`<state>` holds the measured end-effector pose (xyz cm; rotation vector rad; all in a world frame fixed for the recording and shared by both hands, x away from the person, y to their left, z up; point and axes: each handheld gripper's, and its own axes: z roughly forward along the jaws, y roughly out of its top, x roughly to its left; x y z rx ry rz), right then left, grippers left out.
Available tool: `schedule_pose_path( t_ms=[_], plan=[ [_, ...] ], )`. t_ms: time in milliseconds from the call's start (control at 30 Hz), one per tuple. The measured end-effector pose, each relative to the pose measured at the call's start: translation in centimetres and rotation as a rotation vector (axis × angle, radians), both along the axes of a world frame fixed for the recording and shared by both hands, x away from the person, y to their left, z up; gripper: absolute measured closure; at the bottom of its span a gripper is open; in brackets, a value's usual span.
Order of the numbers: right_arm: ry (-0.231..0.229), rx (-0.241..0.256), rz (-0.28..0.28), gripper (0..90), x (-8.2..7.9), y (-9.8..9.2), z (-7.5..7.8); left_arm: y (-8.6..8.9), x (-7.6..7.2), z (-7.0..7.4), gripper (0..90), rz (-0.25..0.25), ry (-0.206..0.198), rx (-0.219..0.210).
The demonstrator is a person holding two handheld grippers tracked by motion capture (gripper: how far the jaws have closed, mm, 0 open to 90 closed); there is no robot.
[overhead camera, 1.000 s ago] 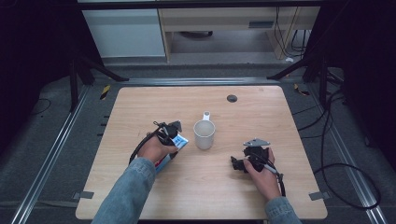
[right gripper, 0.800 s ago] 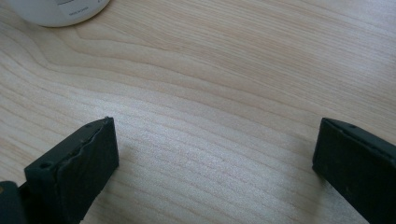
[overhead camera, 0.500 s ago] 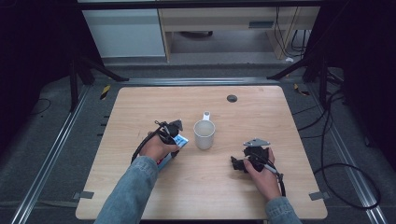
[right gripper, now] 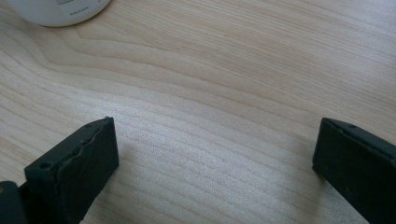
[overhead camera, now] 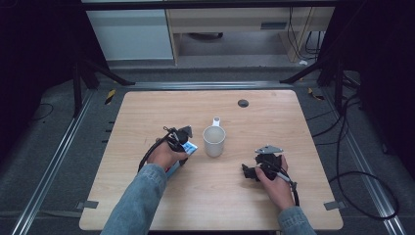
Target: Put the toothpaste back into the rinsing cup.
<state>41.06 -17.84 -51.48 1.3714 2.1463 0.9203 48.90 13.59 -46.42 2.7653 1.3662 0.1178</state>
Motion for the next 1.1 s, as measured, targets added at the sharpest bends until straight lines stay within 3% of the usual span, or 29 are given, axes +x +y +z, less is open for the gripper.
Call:
schedule_pose_path(
  t_ms=[267, 433, 667, 833, 1100],
  plan=[
    [0.000, 0.000, 0.000, 0.6, 0.0, 0.0, 0.0, 0.0, -0.2, 0.5, 62.0, -0.028, -0.011, -0.009],
    [0.000, 0.000, 0.000, 0.5, 0.0, 0.0, 0.0, 0.6, -0.4, 1.0, 70.3, -0.058, -0.020, -0.041],
    [-0.002, -0.003, 0.006, 0.4, 0.0, 0.0, 0.0, 1.4, -1.1, 1.7, 72.0, -0.053, -0.046, -0.075],
    [-0.003, -0.004, 0.006, 0.5, 0.0, 0.0, 0.0, 2.3, -1.7, 3.6, 72.3, -0.039, -0.101, -0.120],
    [-0.003, -0.002, 0.006, 0.5, 0.0, 0.0, 0.0, 2.3, -2.1, 5.5, 72.3, -0.081, -0.120, -0.110]
  ],
)
